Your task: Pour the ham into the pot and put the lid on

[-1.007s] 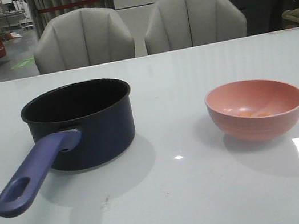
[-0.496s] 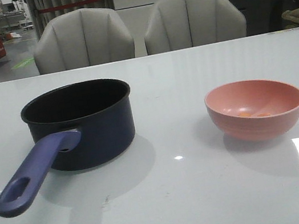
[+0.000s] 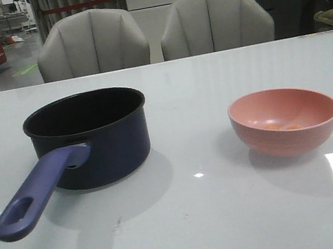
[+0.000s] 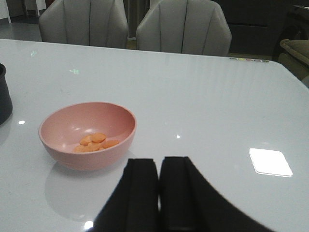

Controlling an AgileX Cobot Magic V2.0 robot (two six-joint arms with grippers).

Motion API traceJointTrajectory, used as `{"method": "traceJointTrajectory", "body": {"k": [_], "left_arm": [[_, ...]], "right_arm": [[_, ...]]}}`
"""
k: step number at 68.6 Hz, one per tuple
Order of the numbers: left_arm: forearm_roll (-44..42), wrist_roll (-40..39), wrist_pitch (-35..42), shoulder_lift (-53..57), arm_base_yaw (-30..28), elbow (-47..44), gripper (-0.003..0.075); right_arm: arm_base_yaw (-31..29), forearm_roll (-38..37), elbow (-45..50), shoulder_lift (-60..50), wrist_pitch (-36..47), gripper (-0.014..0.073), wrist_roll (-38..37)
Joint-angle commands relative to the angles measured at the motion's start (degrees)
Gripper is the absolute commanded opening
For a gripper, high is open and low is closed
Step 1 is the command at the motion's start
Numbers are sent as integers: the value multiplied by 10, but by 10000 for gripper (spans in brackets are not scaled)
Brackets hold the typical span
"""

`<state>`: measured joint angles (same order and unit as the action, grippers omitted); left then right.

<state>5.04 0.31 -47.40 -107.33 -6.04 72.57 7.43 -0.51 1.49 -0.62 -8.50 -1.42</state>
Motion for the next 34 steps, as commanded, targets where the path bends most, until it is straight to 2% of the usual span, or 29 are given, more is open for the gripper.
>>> {"method": "traceJointTrajectory", "body": {"k": [1, 20, 34], "left_arm": [[5, 7, 0, 61, 0, 23, 625], [15, 21, 10, 185, 22, 15, 625], [16, 21, 91, 321, 56, -55, 625]], "right_arm": [[-3, -5, -3, -11, 44, 167, 0], [-3, -5, -3, -11, 44, 167, 0], [-3, -5, -3, -11, 44, 167, 0]]}}
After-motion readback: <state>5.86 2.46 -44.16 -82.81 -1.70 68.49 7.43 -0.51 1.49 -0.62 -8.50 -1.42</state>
